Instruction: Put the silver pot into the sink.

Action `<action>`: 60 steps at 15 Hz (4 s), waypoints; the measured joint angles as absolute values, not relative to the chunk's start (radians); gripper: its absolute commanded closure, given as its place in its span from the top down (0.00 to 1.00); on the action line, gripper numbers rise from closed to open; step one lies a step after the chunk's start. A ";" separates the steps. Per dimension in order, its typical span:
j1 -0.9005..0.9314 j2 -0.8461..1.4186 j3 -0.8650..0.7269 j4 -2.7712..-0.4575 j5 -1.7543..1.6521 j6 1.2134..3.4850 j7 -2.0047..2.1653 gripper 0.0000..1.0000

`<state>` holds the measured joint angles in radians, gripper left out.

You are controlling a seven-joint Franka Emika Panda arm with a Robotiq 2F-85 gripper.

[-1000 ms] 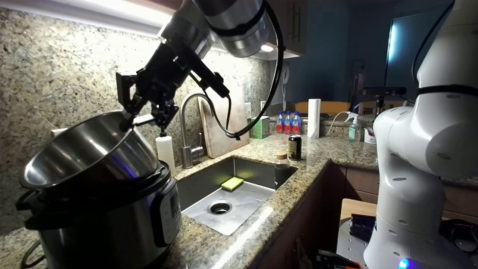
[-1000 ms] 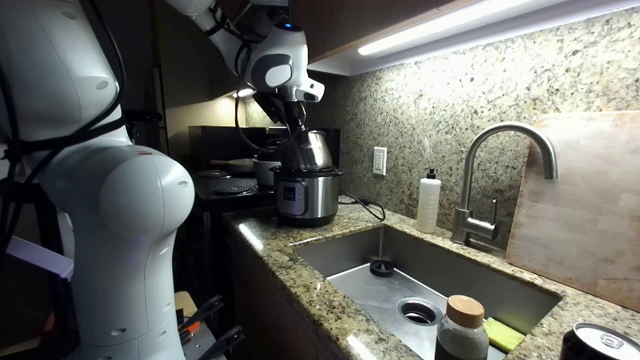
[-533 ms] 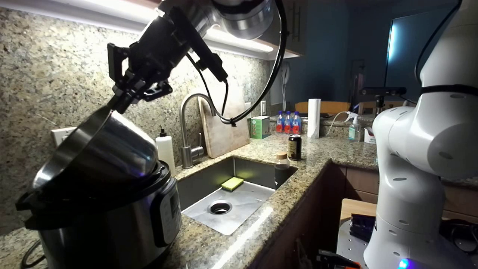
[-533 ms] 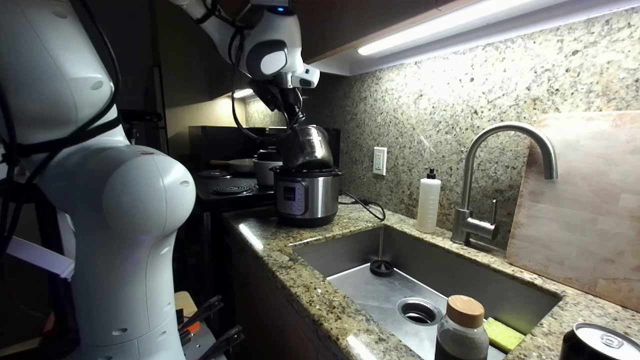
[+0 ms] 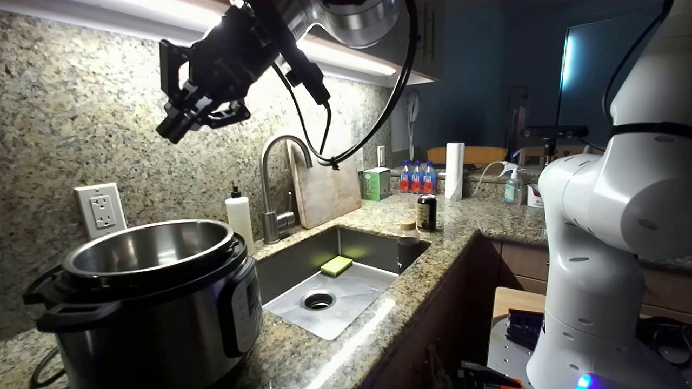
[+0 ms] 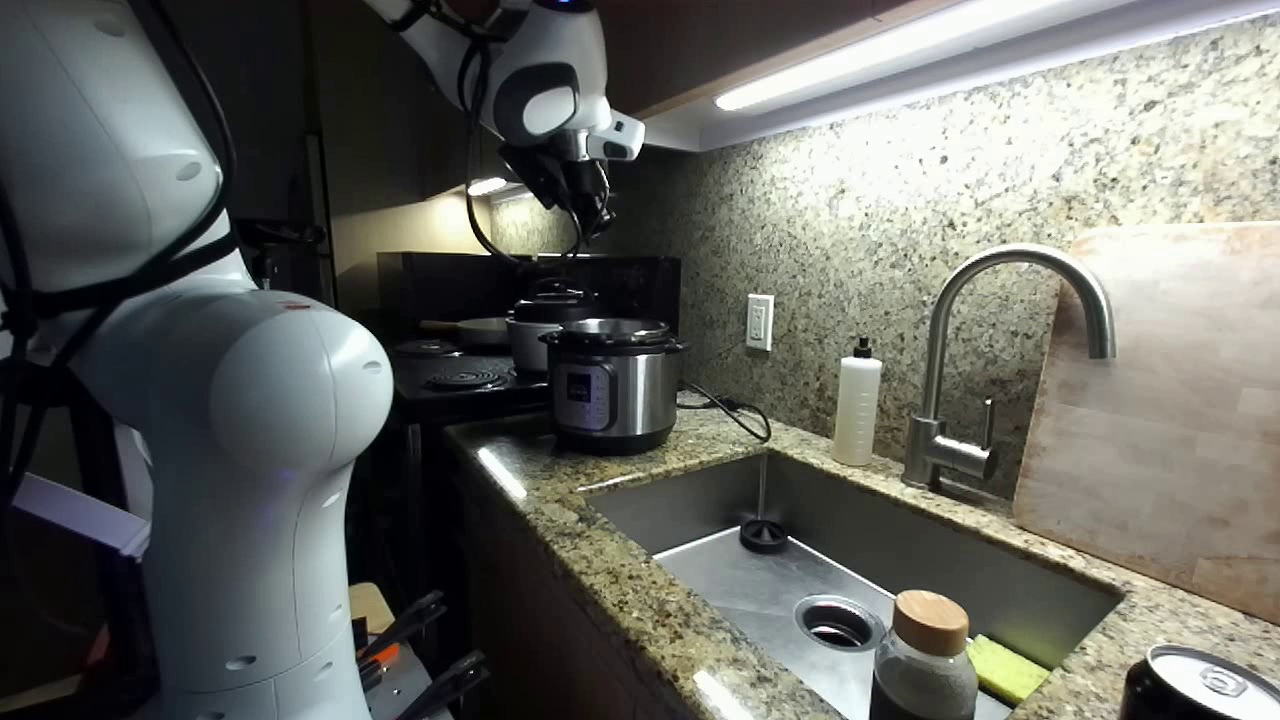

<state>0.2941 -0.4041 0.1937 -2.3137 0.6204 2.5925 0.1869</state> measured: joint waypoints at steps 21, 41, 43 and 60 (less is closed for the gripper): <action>0.289 -0.450 0.063 -2.504 0.789 2.589 0.156 1.00; 0.292 -0.285 0.106 -2.430 0.952 2.578 0.027 1.00; 0.292 -0.260 0.113 -2.405 0.952 2.569 0.027 1.00; 0.246 -0.203 0.120 -2.357 0.952 2.509 0.024 1.00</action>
